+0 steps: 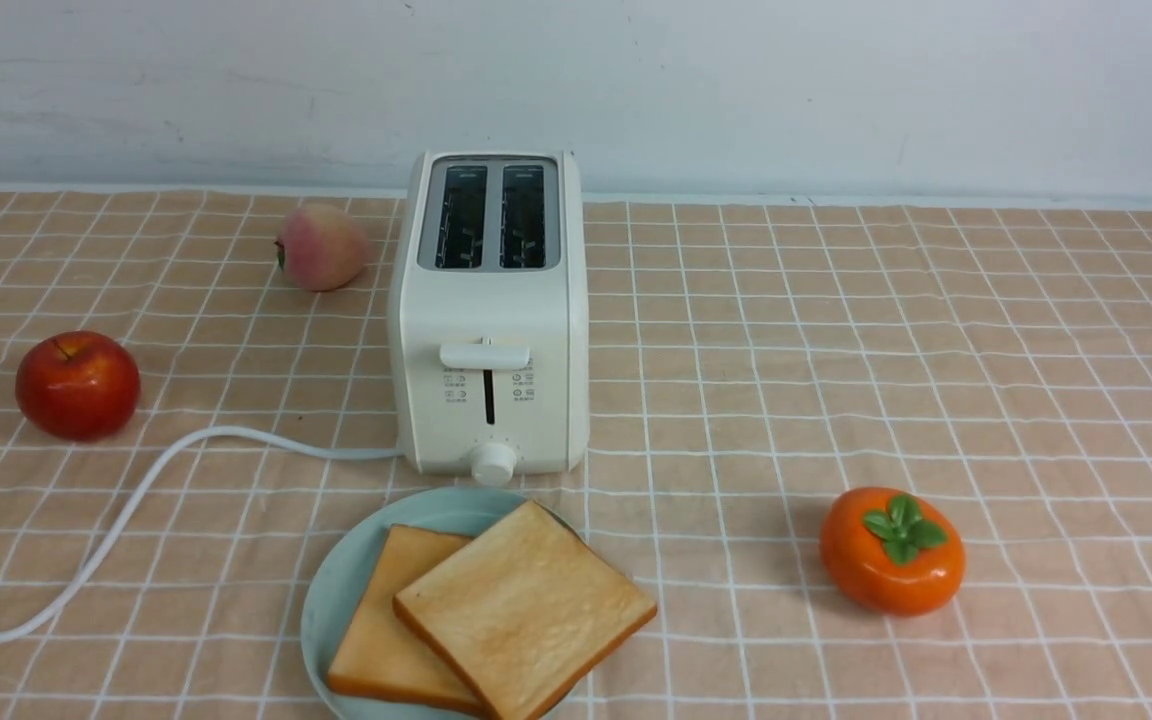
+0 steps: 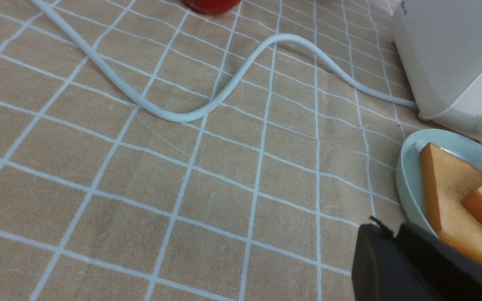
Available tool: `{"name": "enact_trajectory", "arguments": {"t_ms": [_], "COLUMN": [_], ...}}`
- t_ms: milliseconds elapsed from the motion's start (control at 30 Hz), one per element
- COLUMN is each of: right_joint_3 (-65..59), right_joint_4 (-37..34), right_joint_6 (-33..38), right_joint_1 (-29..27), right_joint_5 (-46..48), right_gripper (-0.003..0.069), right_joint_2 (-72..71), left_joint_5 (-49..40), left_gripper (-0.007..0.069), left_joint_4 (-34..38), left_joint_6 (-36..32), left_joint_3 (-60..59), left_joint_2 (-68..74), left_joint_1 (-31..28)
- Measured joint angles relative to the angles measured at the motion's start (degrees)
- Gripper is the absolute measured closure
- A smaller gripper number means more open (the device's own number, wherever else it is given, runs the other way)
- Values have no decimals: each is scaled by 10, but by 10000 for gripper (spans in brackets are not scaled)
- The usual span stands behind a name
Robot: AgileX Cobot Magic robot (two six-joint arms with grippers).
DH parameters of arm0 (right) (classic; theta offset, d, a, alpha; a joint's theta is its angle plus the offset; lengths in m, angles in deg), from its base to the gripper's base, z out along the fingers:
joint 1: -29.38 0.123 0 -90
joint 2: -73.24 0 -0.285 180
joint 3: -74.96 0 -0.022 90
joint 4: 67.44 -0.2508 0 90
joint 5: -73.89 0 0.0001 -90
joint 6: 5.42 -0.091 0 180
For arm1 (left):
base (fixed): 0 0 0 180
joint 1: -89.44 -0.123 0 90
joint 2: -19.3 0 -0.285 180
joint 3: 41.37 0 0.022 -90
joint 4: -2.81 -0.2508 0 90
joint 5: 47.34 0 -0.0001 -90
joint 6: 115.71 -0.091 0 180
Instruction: Take toasted bread from bread machine on light coffee tablecloth place on plate.
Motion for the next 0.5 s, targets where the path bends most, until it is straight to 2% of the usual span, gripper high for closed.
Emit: {"name": "enact_trajectory", "arguments": {"t_ms": [167,500], "right_joint_3": [-61,-60], "right_joint_4": [0,3], "right_joint_6": [-1,-2], "right_joint_1": [0,0], "right_joint_5": [55,56], "right_gripper": [504,500], "right_joint_2": [-58,-63], "left_joint_5": [-2,-1], "left_gripper": [567,557], "left_joint_4": [1,2], "left_joint_6": [0,0], "left_joint_3": [0,0], "left_joint_2": [0,0], "left_joint_1": [0,0]}}
